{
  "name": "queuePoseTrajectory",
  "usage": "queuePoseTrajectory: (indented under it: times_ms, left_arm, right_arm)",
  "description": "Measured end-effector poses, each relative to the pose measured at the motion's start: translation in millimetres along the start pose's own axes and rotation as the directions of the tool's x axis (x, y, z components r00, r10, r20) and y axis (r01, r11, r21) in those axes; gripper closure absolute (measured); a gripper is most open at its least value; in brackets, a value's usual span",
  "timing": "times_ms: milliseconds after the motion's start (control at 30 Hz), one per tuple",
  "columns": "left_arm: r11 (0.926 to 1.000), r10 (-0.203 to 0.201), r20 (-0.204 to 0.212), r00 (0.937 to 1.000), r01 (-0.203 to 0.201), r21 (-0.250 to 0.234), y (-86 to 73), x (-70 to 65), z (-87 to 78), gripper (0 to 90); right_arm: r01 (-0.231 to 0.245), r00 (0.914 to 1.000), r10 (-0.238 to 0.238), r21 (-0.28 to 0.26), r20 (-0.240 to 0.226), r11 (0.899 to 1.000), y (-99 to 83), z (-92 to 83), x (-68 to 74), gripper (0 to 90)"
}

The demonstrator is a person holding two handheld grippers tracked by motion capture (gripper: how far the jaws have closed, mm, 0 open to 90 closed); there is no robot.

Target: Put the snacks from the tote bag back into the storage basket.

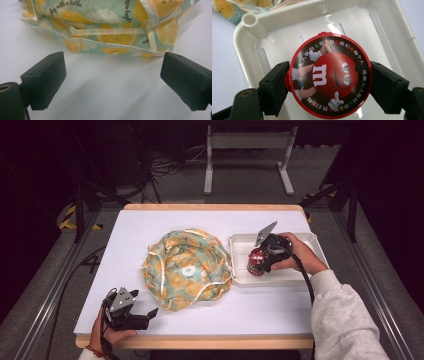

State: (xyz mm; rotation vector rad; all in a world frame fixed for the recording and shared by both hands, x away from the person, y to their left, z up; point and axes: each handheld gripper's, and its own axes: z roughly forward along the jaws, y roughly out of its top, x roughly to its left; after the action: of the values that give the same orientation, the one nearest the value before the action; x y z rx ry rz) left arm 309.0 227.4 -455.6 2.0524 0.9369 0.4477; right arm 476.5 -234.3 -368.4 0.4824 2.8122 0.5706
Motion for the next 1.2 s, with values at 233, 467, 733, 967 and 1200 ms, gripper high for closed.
queuePoseTrajectory:
  times_ms: [233, 467, 733, 967, 1200]
  left_arm:
    - [1.0000, 0.004, -0.003, 1.0000, -0.004, -0.002, 0.5, 0.1, -0.1, 7.2]
    - [1.0000, 0.006, -0.003, 1.0000, -0.006, 0.001, 0.7, 0.0, 0.2, 7.2]
    - [1.0000, 0.005, -0.001, 1.0000, -0.005, -0.003, 0.4, -0.3, -0.2, 7.2]
    - [1.0000, 0.003, -0.002, 1.0000, -0.003, -0.007, 0.8, -0.5, -0.7, 7.2]
    - [1.0000, 0.005, -0.002, 1.0000, -0.005, -0.005, 0.8, -0.8, -0.1, 7.2]
  right_arm:
    - [-0.015, 0.9998, 0.015, -0.033, 0.008, 0.999, -0.3, -6.8, 0.7, 22.9]
    - [-0.009, 0.9997, 0.010, -0.024, 0.021, 1.000, 0.9, -8.8, 3.0, 23.0]
    - [-0.012, 0.9991, 0.013, -0.038, 0.041, 0.999, 1.9, -14.7, 5.4, 23.3]
    - [-0.032, 0.9981, 0.037, -0.101, 0.048, 0.994, 1.3, -23.7, 8.4, 24.2]
    - [-0.062, 0.9955, 0.071, -0.133, 0.064, 0.989, -1.4, -31.7, 14.1, 21.6]
